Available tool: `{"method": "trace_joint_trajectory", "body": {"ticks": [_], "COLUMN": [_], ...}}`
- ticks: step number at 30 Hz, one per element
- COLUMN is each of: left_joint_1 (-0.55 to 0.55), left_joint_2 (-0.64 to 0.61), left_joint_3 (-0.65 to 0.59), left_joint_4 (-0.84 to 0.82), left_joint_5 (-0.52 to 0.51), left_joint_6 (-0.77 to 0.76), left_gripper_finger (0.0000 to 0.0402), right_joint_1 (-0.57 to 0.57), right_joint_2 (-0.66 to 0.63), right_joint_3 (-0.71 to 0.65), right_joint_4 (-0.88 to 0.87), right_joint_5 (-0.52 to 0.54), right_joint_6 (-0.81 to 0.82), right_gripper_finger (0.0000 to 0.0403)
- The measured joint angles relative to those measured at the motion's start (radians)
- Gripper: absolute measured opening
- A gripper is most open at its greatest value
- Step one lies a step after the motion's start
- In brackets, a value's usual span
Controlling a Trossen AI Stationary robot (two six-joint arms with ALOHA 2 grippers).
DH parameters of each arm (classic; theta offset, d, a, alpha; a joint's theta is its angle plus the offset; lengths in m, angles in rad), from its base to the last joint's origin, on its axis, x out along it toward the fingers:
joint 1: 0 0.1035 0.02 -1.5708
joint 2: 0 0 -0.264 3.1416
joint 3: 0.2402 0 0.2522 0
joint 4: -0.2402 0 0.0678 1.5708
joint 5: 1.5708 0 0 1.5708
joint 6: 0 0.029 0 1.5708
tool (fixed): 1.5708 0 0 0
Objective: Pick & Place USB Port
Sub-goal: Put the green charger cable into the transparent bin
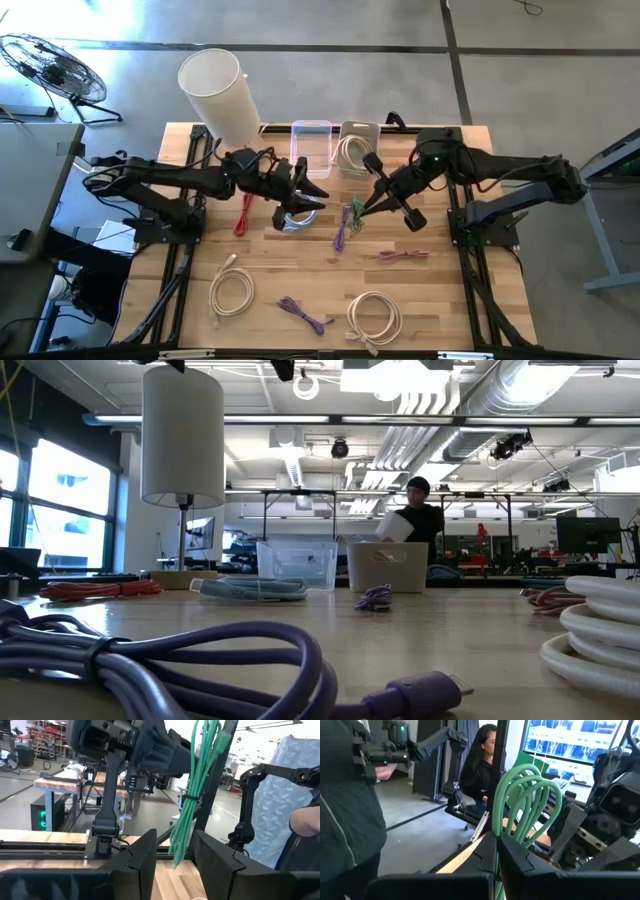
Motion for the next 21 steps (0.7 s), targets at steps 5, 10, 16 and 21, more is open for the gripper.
{"method": "trace_joint_trajectory", "body": {"ticks": [5,10,16,21], "left_joint_1": [0.0,-0.004,-0.029,-0.027], "left_joint_2": [0.0,0.0,0.0,0.002], "left_joint_3": [0.0,0.0,0.0,0.001], "left_joint_4": [0.008,0.009,0.051,0.084], "left_joint_5": [-0.013,0.016,-0.017,-0.018], "left_joint_6": [0.003,0.012,0.092,0.092], "left_gripper_finger": [0.0133,0.0154,0.0186,0.0193], "right_joint_1": [0.002,0.002,0.002,0.002], "right_joint_2": [0.0,0.0,0.0,0.02], "right_joint_3": [0.024,0.029,0.029,0.029], "right_joint_4": [-0.002,-0.001,-0.007,0.001], "right_joint_5": [-0.005,-0.009,-0.007,0.011], "right_joint_6": [0.0,0.002,0.006,-0.006], "right_gripper_finger": [0.0,0.0,0.0,0.0]}}
